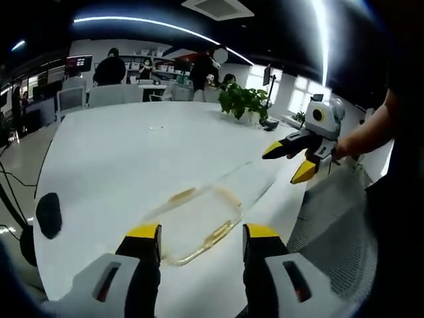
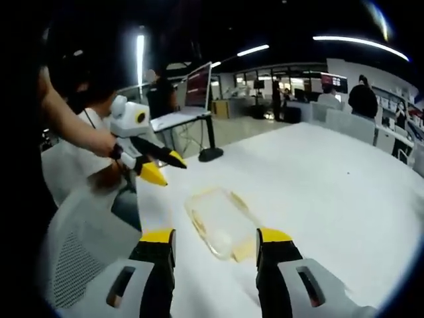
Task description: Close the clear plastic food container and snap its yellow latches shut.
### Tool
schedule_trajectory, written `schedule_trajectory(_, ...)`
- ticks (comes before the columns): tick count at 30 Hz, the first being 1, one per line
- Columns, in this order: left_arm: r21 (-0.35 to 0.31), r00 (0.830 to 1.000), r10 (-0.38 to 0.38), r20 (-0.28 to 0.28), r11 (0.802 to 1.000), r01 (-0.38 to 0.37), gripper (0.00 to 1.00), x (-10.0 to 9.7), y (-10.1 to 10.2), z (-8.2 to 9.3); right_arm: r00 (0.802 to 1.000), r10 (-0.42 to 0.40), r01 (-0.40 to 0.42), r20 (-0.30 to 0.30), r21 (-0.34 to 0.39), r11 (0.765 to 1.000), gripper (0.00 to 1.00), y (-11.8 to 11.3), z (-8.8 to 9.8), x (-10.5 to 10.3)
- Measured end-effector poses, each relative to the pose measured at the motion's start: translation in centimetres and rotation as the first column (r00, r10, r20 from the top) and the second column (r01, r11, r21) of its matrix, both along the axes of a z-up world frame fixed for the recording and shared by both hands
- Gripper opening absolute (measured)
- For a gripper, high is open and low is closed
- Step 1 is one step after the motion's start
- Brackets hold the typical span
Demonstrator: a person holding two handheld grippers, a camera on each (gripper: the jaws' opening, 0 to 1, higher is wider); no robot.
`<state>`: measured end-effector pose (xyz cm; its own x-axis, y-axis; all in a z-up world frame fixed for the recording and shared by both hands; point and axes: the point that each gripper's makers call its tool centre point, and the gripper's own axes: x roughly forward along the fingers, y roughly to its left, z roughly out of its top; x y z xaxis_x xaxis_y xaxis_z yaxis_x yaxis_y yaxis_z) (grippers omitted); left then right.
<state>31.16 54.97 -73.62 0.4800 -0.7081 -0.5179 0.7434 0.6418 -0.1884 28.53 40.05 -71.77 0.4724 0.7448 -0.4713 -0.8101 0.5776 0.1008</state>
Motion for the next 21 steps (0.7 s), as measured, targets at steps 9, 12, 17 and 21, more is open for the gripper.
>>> schedule_trajectory(9,0.058,1.0,-0.027,-0.007,0.998,0.028,0.5,0.3,0.2,-1.2,0.999,0.019,-0.021,-0.032,-0.058,0.998,0.47,-0.3,-1.6,0.7)
schedule_trajectory(12,0.072,0.999,-0.029,-0.015,0.997,0.03,0.5,0.5,0.4,-1.6,0.999,0.022,-0.025,-0.032,-0.077,0.997,0.47,-0.3,-1.9,1.1)
schedule_trajectory(17,0.093,0.999,-0.04,-0.018,0.995,0.042,0.5,1.0,0.7,-2.0,0.999,0.027,-0.03,-0.041,-0.088,0.996,0.47,-0.1,-2.1,1.6)
schedule_trajectory(21,0.114,0.999,-0.047,-0.018,0.992,0.049,0.5,1.5,1.0,-2.4,0.999,0.033,-0.037,-0.04,-0.105,0.994,0.47,0.0,-2.2,2.0)
